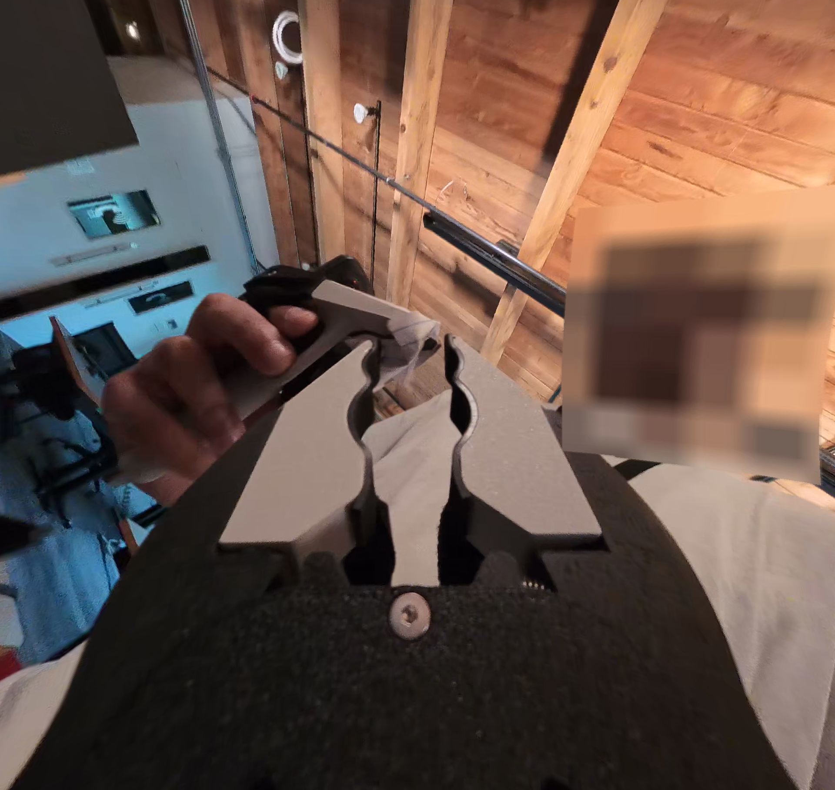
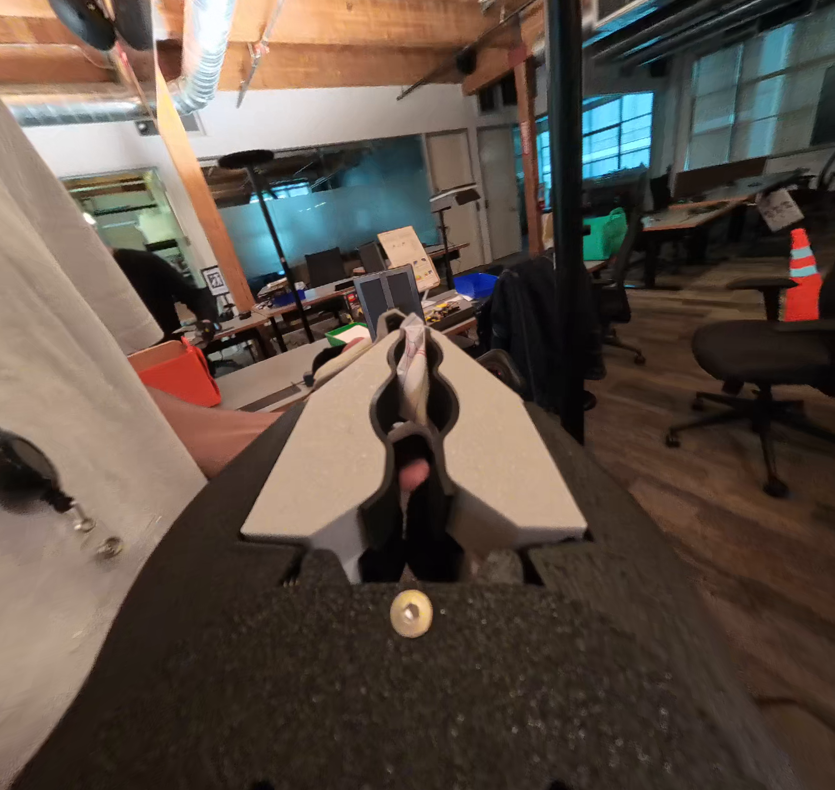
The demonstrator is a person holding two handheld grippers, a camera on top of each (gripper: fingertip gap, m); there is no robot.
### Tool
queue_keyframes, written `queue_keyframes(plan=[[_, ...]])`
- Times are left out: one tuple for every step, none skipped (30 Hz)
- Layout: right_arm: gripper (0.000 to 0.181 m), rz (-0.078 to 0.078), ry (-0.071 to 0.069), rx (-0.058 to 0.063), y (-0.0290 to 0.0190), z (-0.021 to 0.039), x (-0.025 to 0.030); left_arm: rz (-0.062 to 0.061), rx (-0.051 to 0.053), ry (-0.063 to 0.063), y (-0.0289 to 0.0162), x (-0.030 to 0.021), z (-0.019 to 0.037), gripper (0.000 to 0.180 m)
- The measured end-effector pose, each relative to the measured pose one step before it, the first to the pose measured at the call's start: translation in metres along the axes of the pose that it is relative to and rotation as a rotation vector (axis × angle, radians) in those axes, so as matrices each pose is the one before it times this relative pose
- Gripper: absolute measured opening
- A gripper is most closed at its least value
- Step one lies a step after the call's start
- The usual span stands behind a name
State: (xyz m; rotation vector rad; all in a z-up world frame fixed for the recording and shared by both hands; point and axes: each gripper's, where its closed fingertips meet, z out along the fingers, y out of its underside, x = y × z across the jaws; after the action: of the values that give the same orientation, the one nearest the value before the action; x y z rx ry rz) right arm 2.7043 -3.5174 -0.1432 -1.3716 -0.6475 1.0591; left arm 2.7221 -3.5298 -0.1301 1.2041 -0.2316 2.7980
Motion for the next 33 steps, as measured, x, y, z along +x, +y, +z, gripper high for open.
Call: queue_keyframes(plan=[[0.003, -0.0086, -0.0049, 0.0076, -0.00809, 0.01267, 0.02931, 0.0151, 0.0243, -0.0002, -0.02985, 0.00209, 0.00276, 0.025], [0.005, -0.0111, 0.01, -0.0166, -0.00402, 0.01337, 0.03192, 0.005, 0.0419, -0.0189, -0.03404, -0.0011, -0.00185, 0.023], [0.006, -0.0171, 0.0053, -0.0314, -0.00137, 0.01228, 0.03192, 0.0062, 0.0427, -0.034, -0.03389, -0.00296, -0.00204, 0.021], [0.005, -0.0136, -0.0198, -0.0209, -0.00409, 0.00856, 0.0222, 0.0172, 0.0238, -0.0298, -0.03127, -0.00261, -0.00171, 0.019], [0.004, -0.0059, -0.0232, -0.0083, -0.00244, 0.0123, 0.02582, 0.0236, 0.0045, -0.0175, -0.02836, -0.00123, -0.00067, 0.018], [0.004, -0.0052, -0.0076, -0.0074, -0.00093, 0.01158, 0.02972, 0.026, 0.0073, -0.0248, -0.02867, -0.00304, 0.00036, 0.016], [0.004, -0.0158, -0.0049, -0.0134, 0.00084, 0.01096, 0.03135, 0.0294, 0.011, -0.0427, -0.03153, -0.0065, -0.00149, 0.015], [0.005, -0.0254, -0.0113, -0.0179, 0.00138, 0.01061, 0.03143, 0.0279, 0.0029, -0.044, -0.03155, -0.00848, -0.00149, 0.014], [0.007, -0.0242, -0.0094, -0.0205, 0.00008, 0.0094, 0.02773, 0.016, -0.0007, -0.0372, -0.03194, -0.00935, -0.00111, 0.013], [0.008, -0.0199, -0.0074, -0.0186, 0.00198, 0.01167, 0.03239, 0.0189, -0.0004, -0.0319, -0.02976, -0.00967, 0.00142, 0.013], [0.011, -0.0214, -0.0049, -0.022, 0.00248, 0.01152, 0.03246, 0.0278, -0.011, -0.0299, -0.03118, -0.00948, -0.00131, 0.012], [0.016, -0.0179, 0.0067, -0.0364, 0.00473, 0.01143, 0.03355, 0.0295, -0.0147, -0.0435, -0.02968, -0.01179, -0.00049, 0.011], [0.02, -0.0073, 0.0003, -0.0243, 0.00287, 0.0092, 0.0271, 0.0462, -0.0222, -0.0445, -0.02856, -0.01171, -0.00104, 0.01], [0.022, 0.0034, -0.0026, -0.0083, 0.00113, 0.01072, 0.02991, 0.0608, -0.0293, -0.0351, -0.02767, -0.01097, -0.00115, 0.01], [0.024, 0.0246, 0.0173, -0.008, 0.00091, 0.01035, 0.03231, 0.0523, -0.0177, -0.039, -0.02749, -0.01267, 0.00065, 0.01], [0.029, 0.0539, 0.0232, 0.0045, -0.00295, 0.00966, 0.03128, 0.0291, -0.0102, -0.0375, -0.02921, -0.01268, 0.00043, 0.01], [0.031, 0.061, -0.0112, 0.026, -0.00743, 0.00649, 0.02238, 0.0402, -0.0135, -0.0163, -0.02572, -0.00774, 0.00348, 0.01], [0.032, 0.0553, -0.0081, 0.0192, -0.00706, 0.00847, 0.02419, 0.0634, -0.0177, -0.016, -0.02376, -0.00788, 0.00307, 0.009], [0.034, 0.0555, 0.0007, 0.0129, -0.00632, 0.00777, 0.02396, 0.0828, -0.0123, -0.0322, -0.02394, -0.01143, 0.00124, 0.009], [0.036, 0.0588, -0.0097, 0.0168, -0.00817, 0.00856, 0.0216, 0.0778, -0.0157, -0.0268, -0.02104, -0.01192, 0.00224, 0.009], [0.04, 0.0667, -0.0239, 0.0201, -0.00889, 0.008, 0.01994, 0.0822, -0.0113, -0.0235, -0.02046, -0.01191, 0.00122, 0.009], [0.044, 0.0685, -0.0334, 0.0232, -0.00975, 0.00885, 0.01888, 0.0704, -0.0036, -0.0169, -0.01941, -0.01245, 0.00101, 0.008], [0.049, 0.0641, -0.0471, 0.02, -0.00959, 0.00911, 0.01819, 0.0464, 0.0051, -0.008, -0.01652, -0.0137, 0.0009, 0.007], [0.051, 0.0625, -0.0657, 0.016, -0.01048, 0.00819, 0.01674, 0.0246, 0.0234, -0.0022, -0.0183, -0.01572, -0.00112, 0.003], [0.048, 0.0672, -0.0638, 0.0206, -0.01307, 0.00691, 0.01777, 0.0124, 0.0464, 0.0041, -0.02041, -0.01722, -0.00409, 0.002], [0.045, 0.0608, -0.0509, 0.013, -0.01375, 0.00565, 0.0204, -0.0063, 0.0545, 0.01, -0.0221, -0.01801, -0.00664, 0.002], [0.044, 0.045, -0.0226, -0.0218, -0.01058, 0.00681, 0.02441, 0.0005, 0.0482, -0.0166, -0.02155, -0.02237, -0.00775, 0.002], [0.043, 0.0359, -0.0093, -0.0275, -0.01208, 0.00655, 0.02419, 0.0523, 0.0347, -0.0635, -0.01967, -0.02675, -0.00639, 0.002], [0.045, 0.0423, -0.0139, -0.0252, -0.01386, 0.01081, 0.02299, 0.1006, 0.0012, -0.0848, -0.01373, -0.02764, -0.00235, 0.002], [0.05, 0.0397, -0.0236, -0.0399, -0.01402, 0.01239, 0.01964, 0.1242, -0.045, -0.1024, -0.00574, -0.02925, 0.0018, 0.002], [0.051, 0.0324, 0.0017, -0.044, -0.01416, 0.00921, 0.0212, 0.1336, -0.0587, -0.0961, -0.00169, -0.02824, 0.00477, 0.002], [0.053, 0.0175, 0.0132, -0.0295, -0.01844, 0.01006, 0.02347, 0.1353, -0.0477, -0.1018, -0.00133, -0.02899, 0.00624, 0.003], [0.053, 0.0205, 0.0052, -0.0123, -0.02068, 0.00933, 0.02015, 0.1352, -0.0461, -0.0901, 0.00015, -0.02654, 0.00751, 0.003]])
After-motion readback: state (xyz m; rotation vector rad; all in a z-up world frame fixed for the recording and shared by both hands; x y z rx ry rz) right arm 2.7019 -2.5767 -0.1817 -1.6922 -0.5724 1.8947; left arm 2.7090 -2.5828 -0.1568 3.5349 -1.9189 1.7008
